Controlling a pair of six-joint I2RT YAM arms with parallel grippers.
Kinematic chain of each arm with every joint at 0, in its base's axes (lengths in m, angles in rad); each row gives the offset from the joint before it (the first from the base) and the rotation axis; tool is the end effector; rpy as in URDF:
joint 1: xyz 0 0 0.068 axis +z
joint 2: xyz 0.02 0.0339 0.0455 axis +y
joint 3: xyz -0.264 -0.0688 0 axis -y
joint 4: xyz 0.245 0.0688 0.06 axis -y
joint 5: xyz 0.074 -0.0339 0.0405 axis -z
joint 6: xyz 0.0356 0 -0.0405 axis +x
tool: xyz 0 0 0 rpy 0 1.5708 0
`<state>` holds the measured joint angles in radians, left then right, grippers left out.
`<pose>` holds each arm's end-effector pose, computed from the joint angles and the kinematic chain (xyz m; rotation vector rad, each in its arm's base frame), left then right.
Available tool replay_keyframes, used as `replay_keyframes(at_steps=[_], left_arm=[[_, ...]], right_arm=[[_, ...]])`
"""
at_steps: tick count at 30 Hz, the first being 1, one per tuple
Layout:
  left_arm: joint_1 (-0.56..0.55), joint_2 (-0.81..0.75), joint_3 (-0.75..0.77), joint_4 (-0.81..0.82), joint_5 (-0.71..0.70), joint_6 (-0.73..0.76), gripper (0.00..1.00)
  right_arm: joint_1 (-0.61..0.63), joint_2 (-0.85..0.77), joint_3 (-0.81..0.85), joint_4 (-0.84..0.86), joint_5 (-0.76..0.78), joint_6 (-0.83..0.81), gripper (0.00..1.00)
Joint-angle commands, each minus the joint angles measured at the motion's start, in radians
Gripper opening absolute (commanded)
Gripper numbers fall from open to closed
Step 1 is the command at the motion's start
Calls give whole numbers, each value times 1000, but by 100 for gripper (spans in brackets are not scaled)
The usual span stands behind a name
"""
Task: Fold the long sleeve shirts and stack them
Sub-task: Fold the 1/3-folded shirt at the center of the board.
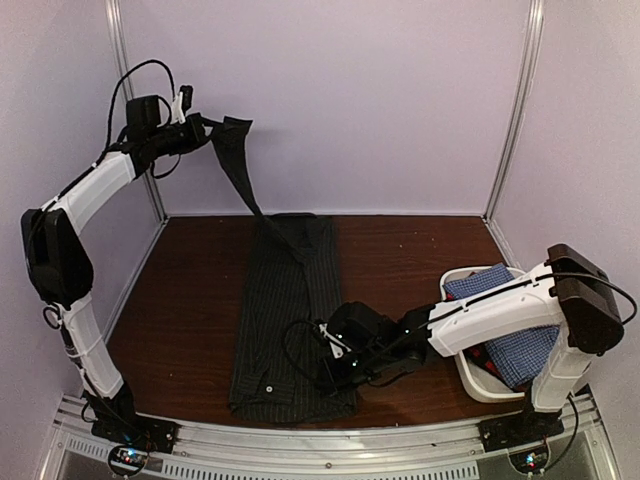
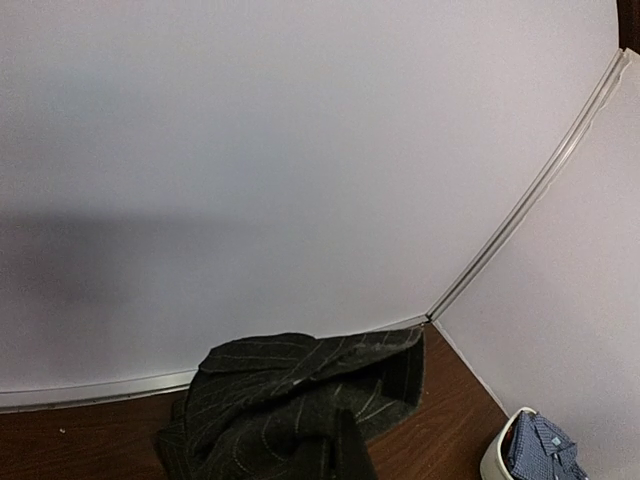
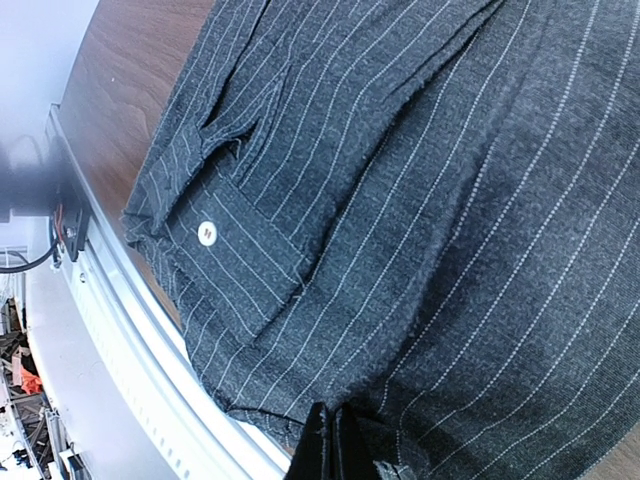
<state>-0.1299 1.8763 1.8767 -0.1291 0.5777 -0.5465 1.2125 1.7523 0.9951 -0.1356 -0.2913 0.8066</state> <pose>0.4411 -0.0772 0.4120 0.0839 1.7776 -0.9848 0.1148 0.3358 0.1643 -0.7127 2.7383 1.0642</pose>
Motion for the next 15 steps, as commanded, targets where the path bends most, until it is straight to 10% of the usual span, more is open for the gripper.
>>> replay_keyframes(at_steps=[1,15], left_arm=[[7,-78,-32,60,0,40,0],[7,-71,-71,63,14,43,0]], right_arm=[[3,14,-5,39,-23,-14,0],[0,59,47,52,-48,-32,0]])
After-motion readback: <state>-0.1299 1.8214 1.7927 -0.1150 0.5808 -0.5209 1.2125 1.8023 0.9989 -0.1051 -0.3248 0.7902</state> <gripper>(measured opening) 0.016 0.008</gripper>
